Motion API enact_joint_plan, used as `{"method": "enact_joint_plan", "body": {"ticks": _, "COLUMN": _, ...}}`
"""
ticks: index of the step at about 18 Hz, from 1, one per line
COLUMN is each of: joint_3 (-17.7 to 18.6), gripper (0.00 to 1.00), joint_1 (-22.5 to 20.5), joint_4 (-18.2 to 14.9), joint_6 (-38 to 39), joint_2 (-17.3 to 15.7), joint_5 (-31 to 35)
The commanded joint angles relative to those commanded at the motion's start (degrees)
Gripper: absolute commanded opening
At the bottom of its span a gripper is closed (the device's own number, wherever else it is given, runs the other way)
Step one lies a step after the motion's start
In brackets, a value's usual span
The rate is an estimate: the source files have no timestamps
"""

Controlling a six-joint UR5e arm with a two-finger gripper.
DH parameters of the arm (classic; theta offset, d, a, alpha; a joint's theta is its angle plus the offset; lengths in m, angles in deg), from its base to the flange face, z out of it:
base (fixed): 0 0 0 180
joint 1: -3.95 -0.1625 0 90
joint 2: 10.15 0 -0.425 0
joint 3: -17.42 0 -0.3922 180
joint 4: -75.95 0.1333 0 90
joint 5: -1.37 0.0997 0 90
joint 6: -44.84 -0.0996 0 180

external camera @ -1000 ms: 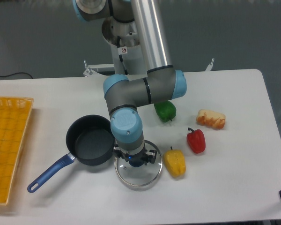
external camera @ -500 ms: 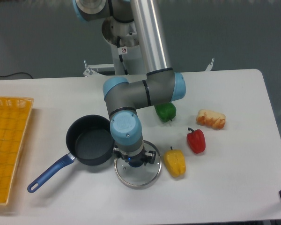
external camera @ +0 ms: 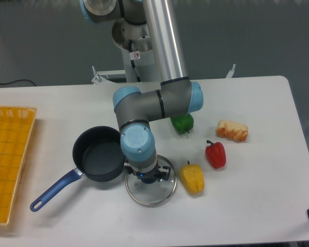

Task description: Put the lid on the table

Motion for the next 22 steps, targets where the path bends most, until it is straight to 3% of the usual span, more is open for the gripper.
{"method": "enact_joint_plan", "body": {"ticks": 18, "joint_3": 0.00, "gripper": 0.58, "joint_1": 0.17, "joint_4": 0.09, "joint_6": -0.09, "joint_2": 0.79, "joint_5": 0.09}}
{"method": "enact_joint_plan", "body": {"ticks": 22, "joint_3": 0.00, "gripper": 0.64, "joint_1": 0.26, "joint_4": 0.09, "joint_6": -0.17, "joint_2": 0.79, "joint_5": 0.09}}
